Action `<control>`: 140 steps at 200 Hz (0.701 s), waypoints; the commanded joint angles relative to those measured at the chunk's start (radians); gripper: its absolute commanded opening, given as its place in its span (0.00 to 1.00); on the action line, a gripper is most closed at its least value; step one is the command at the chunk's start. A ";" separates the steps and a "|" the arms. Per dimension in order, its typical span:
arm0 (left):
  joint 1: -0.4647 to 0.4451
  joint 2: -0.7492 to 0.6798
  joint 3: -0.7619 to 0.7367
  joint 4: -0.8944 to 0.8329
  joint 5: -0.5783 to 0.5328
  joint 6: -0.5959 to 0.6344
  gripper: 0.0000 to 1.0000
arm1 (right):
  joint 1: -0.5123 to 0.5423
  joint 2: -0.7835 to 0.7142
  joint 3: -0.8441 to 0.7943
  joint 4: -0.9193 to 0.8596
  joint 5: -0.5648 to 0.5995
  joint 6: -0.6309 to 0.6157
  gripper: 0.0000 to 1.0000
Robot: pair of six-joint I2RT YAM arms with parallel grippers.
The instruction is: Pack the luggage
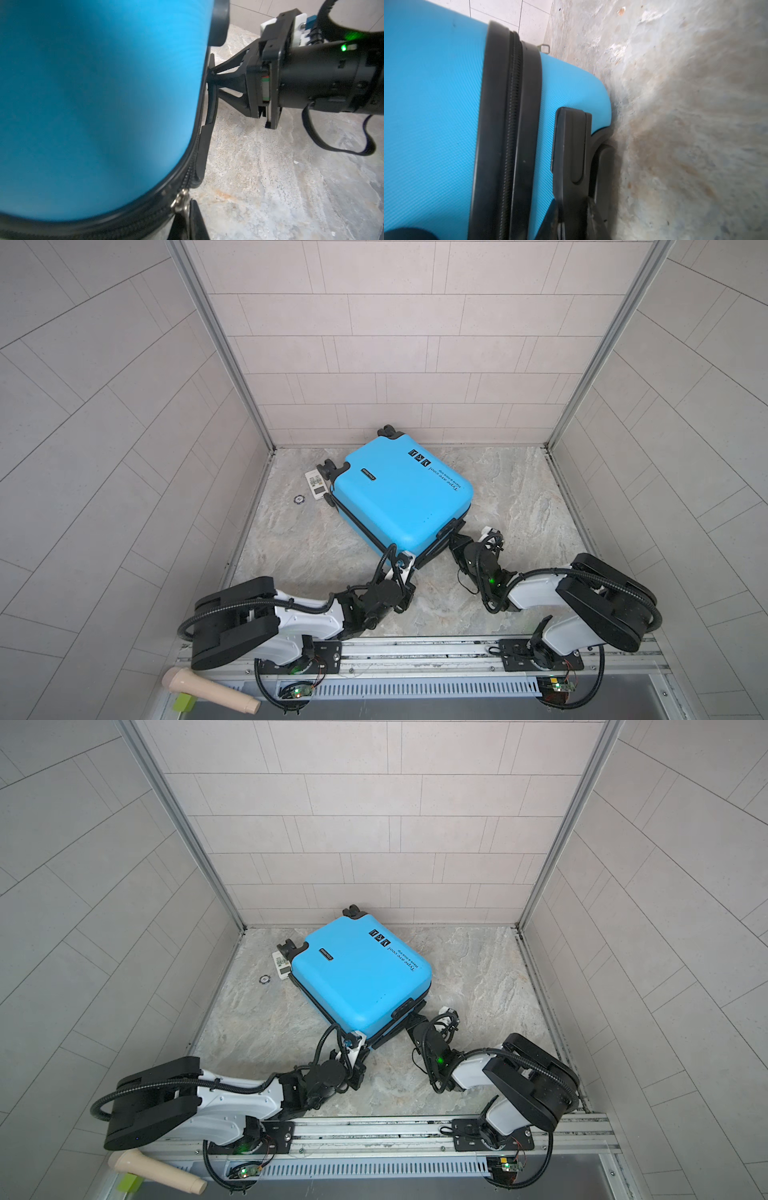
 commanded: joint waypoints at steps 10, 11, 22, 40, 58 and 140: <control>-0.070 -0.008 0.057 0.298 -0.048 0.126 0.00 | 0.083 -0.108 0.006 -0.061 -0.178 -0.056 0.00; -0.071 -0.008 0.057 0.301 -0.049 0.127 0.00 | 0.083 -0.111 0.006 -0.067 -0.176 -0.058 0.00; -0.086 -0.006 0.045 0.328 -0.075 0.138 0.00 | 0.083 -0.147 0.009 -0.111 -0.168 -0.069 0.00; -0.106 0.001 0.027 0.371 -0.104 0.154 0.00 | 0.076 -0.187 0.010 -0.164 -0.162 -0.080 0.00; -0.129 0.005 0.006 0.426 -0.137 0.166 0.00 | 0.071 -0.212 0.017 -0.206 -0.161 -0.088 0.00; -0.140 -0.118 -0.097 0.354 -0.182 0.110 0.00 | 0.048 -0.206 0.006 -0.218 -0.168 -0.105 0.00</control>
